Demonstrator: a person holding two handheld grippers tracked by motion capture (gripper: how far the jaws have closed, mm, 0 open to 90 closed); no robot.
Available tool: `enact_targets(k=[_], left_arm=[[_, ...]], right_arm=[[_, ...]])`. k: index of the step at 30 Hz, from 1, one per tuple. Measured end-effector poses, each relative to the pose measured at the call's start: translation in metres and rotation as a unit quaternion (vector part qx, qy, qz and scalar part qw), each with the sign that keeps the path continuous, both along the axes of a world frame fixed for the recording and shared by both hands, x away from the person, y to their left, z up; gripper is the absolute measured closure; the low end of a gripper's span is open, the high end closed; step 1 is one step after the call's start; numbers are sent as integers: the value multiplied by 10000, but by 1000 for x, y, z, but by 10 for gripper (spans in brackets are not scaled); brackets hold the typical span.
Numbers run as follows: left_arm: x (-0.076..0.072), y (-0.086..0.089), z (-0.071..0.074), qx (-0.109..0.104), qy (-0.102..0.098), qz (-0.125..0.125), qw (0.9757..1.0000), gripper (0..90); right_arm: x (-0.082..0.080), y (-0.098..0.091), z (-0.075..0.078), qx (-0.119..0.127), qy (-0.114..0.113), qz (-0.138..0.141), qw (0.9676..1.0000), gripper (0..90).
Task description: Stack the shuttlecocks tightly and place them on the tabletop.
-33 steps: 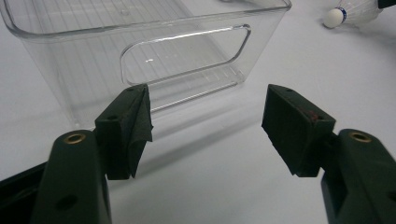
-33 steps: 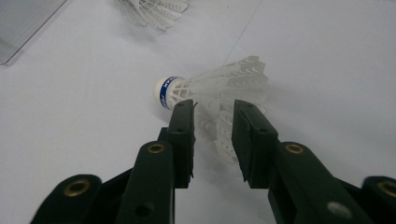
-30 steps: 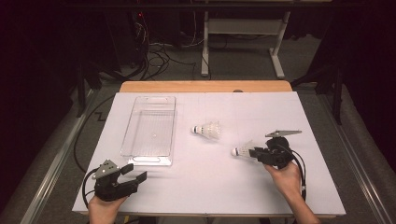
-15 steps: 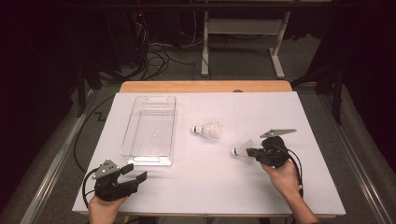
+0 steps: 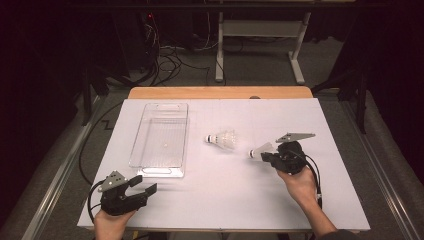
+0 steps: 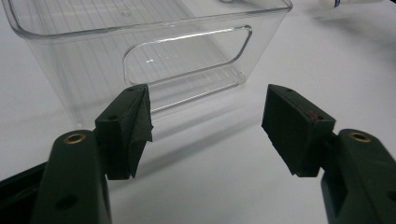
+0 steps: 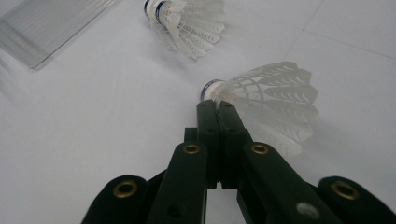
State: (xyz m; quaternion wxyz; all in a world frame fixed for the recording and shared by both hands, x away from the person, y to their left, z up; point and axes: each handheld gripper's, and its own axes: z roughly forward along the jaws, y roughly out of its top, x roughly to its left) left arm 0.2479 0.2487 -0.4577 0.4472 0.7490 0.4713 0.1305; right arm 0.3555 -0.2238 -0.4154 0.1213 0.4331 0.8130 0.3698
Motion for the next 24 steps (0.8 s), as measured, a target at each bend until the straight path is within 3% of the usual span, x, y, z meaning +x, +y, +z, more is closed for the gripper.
enact_targets(k=[24], left_arm=[[1,0,0,23,-6,-18,10000,336]], right_arm=[[29,4,6,262,84,-110,9996,900]])
